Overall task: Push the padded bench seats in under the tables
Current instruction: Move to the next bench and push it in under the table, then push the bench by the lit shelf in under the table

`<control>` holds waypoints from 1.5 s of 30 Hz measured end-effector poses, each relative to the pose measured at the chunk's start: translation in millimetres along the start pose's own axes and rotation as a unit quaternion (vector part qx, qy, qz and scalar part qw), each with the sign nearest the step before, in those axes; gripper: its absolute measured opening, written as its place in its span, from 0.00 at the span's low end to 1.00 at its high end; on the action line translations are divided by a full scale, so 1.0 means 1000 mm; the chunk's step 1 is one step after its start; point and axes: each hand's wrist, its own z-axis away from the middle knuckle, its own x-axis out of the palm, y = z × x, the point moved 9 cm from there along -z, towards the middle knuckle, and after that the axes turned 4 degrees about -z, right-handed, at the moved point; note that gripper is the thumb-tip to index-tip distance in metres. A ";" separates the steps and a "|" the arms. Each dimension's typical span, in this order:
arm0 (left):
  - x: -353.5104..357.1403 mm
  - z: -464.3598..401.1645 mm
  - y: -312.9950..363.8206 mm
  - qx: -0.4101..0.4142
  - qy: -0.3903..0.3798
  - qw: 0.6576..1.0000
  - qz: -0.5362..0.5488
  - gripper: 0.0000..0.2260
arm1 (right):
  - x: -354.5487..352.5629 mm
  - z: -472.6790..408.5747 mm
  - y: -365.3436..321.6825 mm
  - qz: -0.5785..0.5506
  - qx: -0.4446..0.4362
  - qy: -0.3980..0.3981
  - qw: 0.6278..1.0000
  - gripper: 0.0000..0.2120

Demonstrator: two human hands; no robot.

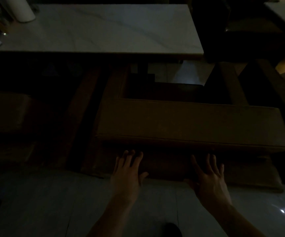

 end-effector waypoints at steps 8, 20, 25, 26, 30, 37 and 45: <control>-0.003 -0.003 0.001 -0.007 -0.066 0.998 0.007 0.31 | -0.006 0.002 -0.005 0.043 0.016 -0.057 0.997 0.41; -0.077 0.029 0.048 0.050 -0.181 0.982 0.002 0.38 | -0.086 0.063 -0.029 -0.025 0.029 -0.121 0.992 0.43; -0.121 0.052 0.068 0.068 -0.207 0.976 0.014 0.40 | -0.131 0.110 -0.038 -0.048 0.039 -0.101 0.993 0.42; -0.129 0.058 0.073 0.071 -0.209 0.975 0.014 0.40 | -0.138 0.121 -0.038 -0.053 0.042 -0.093 0.993 0.42; -0.155 0.078 0.097 0.088 -0.226 0.970 0.007 0.40 | -0.158 0.156 -0.031 -0.047 0.041 -0.069 0.996 0.45; -0.186 0.096 0.151 0.106 -0.220 0.970 -0.002 0.41 | -0.193 0.197 0.000 -0.044 0.042 -0.032 0.998 0.45; -0.190 0.106 0.246 0.113 -0.215 0.970 -0.014 0.41 | -0.223 0.222 0.082 -0.052 0.040 -0.029 0.997 0.45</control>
